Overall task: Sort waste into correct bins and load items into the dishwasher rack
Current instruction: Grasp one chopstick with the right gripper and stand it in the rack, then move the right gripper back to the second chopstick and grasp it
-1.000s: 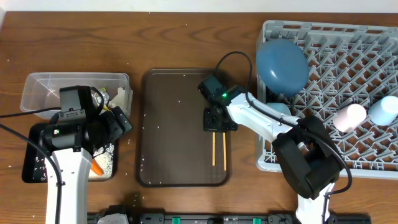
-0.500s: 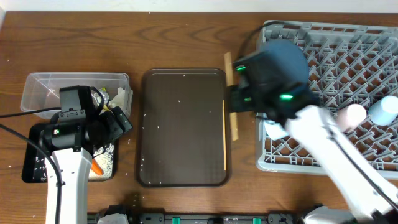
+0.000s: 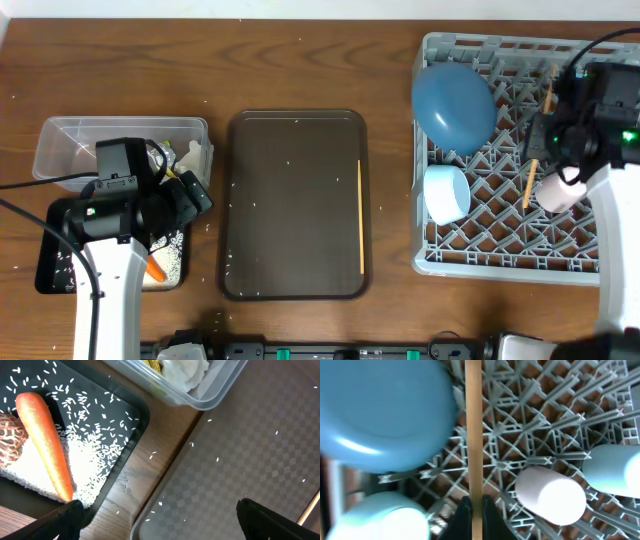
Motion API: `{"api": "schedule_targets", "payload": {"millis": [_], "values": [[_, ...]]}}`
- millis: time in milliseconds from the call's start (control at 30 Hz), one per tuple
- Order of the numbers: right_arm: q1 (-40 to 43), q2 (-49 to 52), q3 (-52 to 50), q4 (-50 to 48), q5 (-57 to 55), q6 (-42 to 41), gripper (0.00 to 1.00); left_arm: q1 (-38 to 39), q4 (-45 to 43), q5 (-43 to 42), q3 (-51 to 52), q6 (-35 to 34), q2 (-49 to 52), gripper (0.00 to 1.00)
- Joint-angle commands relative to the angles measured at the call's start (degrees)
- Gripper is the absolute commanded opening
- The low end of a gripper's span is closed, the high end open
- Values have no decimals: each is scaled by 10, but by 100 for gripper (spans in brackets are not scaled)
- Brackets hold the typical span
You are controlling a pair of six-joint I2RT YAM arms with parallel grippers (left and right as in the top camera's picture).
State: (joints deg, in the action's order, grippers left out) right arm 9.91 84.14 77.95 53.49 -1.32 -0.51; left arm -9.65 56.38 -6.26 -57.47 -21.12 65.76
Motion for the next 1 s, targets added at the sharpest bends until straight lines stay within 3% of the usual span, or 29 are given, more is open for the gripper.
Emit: {"api": "schedule_targets", "payload": {"millis": [0, 200, 333, 433, 600, 667, 767, 967], "values": [[7, 44, -1, -5, -7, 47, 1, -2, 1, -4, -7, 5, 2, 98], [4, 110, -1, -10, -62, 55, 3, -2, 1, -4, -7, 5, 2, 98], [-13, 110, 1, -11, -60, 52, 50, -2, 1, -4, -7, 5, 2, 98], [-50, 82, 10, -1, -9, 51, 56, -2, 1, -4, -7, 5, 2, 98], [-163, 17, 12, 9, 139, 13, 51, -2, 1, -4, -7, 5, 2, 98], [-219, 7, 12, -1, 157, -39, 51, -2, 1, -4, -7, 5, 2, 98], [-311, 15, 10, -13, 131, -147, 52, -2, 1, -4, -7, 5, 2, 98], [-451, 98, 9, -17, -11, -336, 41, -2, 1, -4, -7, 5, 2, 98]]}}
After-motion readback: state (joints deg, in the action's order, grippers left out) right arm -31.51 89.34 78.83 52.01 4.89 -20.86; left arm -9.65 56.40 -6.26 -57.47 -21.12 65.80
